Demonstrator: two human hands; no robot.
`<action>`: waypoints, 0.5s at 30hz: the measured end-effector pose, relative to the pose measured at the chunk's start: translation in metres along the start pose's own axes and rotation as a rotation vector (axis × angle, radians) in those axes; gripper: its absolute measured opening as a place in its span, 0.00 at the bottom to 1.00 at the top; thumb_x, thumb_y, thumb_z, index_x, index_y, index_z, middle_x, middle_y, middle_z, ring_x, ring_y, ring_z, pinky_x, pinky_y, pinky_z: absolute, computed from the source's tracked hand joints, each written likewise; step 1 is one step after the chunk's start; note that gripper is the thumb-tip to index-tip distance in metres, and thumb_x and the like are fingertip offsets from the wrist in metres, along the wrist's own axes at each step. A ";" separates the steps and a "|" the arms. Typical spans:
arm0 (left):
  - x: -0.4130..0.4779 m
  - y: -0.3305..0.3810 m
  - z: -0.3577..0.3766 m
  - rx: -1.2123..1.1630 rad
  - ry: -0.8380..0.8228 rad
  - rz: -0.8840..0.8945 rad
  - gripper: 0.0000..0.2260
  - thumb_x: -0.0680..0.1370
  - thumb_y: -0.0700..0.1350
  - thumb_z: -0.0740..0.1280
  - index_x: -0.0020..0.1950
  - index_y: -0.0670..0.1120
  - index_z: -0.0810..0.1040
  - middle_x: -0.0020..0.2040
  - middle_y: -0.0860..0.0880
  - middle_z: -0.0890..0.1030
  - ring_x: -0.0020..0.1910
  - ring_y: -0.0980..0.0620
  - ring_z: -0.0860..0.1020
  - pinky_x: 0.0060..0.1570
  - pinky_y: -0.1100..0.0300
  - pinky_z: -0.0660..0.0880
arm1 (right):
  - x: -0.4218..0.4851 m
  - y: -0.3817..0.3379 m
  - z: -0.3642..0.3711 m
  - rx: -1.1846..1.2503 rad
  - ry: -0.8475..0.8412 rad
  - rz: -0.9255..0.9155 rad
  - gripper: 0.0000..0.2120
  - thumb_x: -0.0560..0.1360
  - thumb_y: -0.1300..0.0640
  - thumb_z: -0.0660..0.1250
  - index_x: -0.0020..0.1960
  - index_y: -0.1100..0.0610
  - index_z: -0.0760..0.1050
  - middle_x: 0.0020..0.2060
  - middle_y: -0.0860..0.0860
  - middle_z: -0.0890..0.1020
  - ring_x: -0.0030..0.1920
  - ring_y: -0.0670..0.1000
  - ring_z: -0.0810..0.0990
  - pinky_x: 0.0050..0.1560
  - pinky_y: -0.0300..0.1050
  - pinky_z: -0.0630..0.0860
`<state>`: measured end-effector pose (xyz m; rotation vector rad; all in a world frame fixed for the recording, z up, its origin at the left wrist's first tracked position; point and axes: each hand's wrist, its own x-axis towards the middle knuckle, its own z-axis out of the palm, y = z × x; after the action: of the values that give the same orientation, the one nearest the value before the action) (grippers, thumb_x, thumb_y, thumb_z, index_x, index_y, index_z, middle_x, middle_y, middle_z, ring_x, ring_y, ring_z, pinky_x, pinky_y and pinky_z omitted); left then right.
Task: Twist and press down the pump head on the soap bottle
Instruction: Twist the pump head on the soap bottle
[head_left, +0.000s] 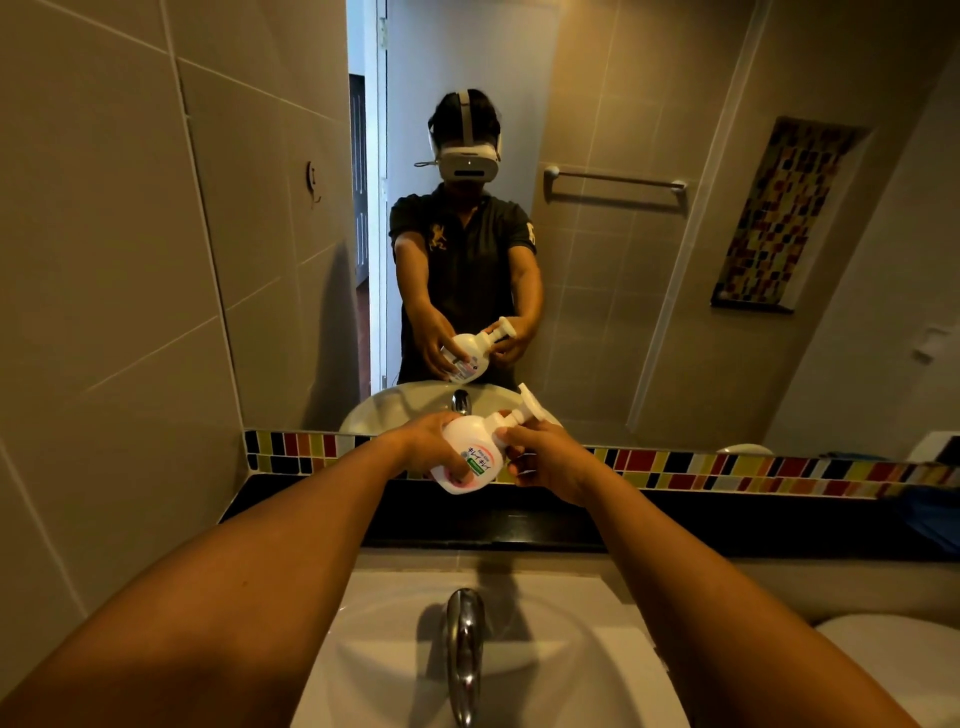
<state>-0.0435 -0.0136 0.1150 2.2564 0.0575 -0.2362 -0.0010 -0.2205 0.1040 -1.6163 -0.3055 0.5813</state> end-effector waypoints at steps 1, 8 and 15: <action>0.000 0.000 0.000 0.000 0.000 -0.001 0.30 0.68 0.39 0.77 0.66 0.49 0.70 0.62 0.44 0.78 0.61 0.43 0.77 0.57 0.48 0.79 | 0.001 0.000 0.000 -0.001 0.005 0.000 0.16 0.75 0.52 0.70 0.60 0.56 0.74 0.46 0.58 0.82 0.40 0.52 0.79 0.43 0.46 0.78; 0.000 0.003 0.005 0.004 -0.003 -0.003 0.30 0.67 0.40 0.77 0.66 0.49 0.70 0.62 0.45 0.78 0.60 0.44 0.77 0.53 0.52 0.79 | 0.006 0.005 0.004 -0.068 0.109 -0.043 0.23 0.71 0.41 0.72 0.55 0.59 0.78 0.42 0.57 0.84 0.36 0.51 0.80 0.41 0.46 0.77; 0.001 0.000 0.002 -0.006 0.000 0.015 0.31 0.67 0.40 0.78 0.67 0.49 0.71 0.62 0.45 0.78 0.60 0.44 0.78 0.57 0.48 0.79 | 0.000 0.002 0.005 -0.051 0.041 -0.038 0.24 0.73 0.44 0.71 0.64 0.55 0.74 0.50 0.58 0.83 0.43 0.54 0.79 0.46 0.48 0.77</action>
<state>-0.0427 -0.0148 0.1136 2.2503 0.0415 -0.2277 -0.0042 -0.2165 0.1015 -1.6664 -0.3220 0.5148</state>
